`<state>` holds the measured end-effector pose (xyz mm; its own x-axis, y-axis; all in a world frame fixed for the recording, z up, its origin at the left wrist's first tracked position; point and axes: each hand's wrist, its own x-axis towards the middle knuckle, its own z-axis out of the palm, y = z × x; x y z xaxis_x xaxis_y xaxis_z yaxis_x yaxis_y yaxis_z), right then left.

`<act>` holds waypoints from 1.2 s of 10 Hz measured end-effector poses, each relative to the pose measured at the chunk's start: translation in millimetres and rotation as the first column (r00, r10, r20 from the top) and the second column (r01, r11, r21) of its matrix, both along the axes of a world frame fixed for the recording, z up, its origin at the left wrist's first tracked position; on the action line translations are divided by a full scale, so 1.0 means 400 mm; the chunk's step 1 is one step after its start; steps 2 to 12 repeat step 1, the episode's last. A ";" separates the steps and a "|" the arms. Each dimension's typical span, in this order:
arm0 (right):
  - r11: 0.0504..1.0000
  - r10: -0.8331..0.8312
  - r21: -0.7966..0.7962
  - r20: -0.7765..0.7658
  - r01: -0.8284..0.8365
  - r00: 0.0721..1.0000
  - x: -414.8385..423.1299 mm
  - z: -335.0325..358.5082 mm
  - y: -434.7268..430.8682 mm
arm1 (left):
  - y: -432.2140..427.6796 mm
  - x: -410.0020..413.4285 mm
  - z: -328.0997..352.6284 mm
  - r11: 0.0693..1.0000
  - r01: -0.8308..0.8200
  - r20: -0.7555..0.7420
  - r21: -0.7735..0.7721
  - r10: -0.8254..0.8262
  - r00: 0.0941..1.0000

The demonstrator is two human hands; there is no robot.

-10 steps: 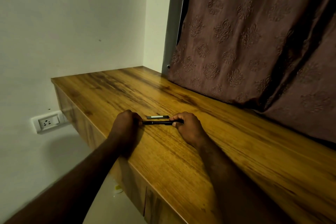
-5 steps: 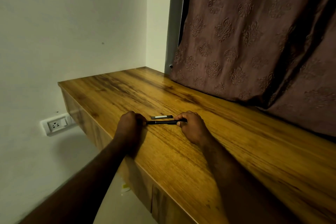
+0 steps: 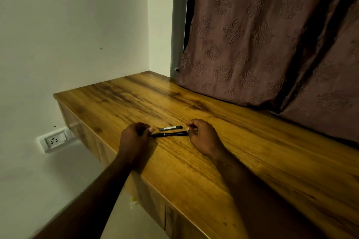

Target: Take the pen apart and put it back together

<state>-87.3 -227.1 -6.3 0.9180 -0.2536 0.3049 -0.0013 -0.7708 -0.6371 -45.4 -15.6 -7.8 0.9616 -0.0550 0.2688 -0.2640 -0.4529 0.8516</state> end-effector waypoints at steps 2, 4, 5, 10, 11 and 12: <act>0.993 -0.071 0.102 0.081 0.063 0.994 0.015 0.025 -0.011 | -0.005 0.052 0.028 0.985 -0.047 -0.150 -0.166 0.022 0.988; 0.993 -0.071 0.102 0.081 0.063 0.994 0.015 0.025 -0.011 | -0.005 0.052 0.028 0.985 -0.047 -0.150 -0.166 0.022 0.988; 0.993 -0.071 0.102 0.081 0.063 0.994 0.015 0.025 -0.011 | -0.005 0.052 0.028 0.985 -0.047 -0.150 -0.166 0.022 0.988; 0.993 -0.071 0.102 0.081 0.063 0.994 0.015 0.025 -0.011 | -0.005 0.052 0.028 0.985 -0.047 -0.150 -0.166 0.022 0.988; 0.993 -0.071 0.102 0.081 0.063 0.994 0.015 0.025 -0.011 | -0.005 0.052 0.028 0.985 -0.047 -0.150 -0.166 0.022 0.988; 0.993 -0.071 0.102 0.081 0.063 0.994 0.015 0.025 -0.011 | -0.005 0.052 0.028 0.985 -0.047 -0.150 -0.166 0.022 0.988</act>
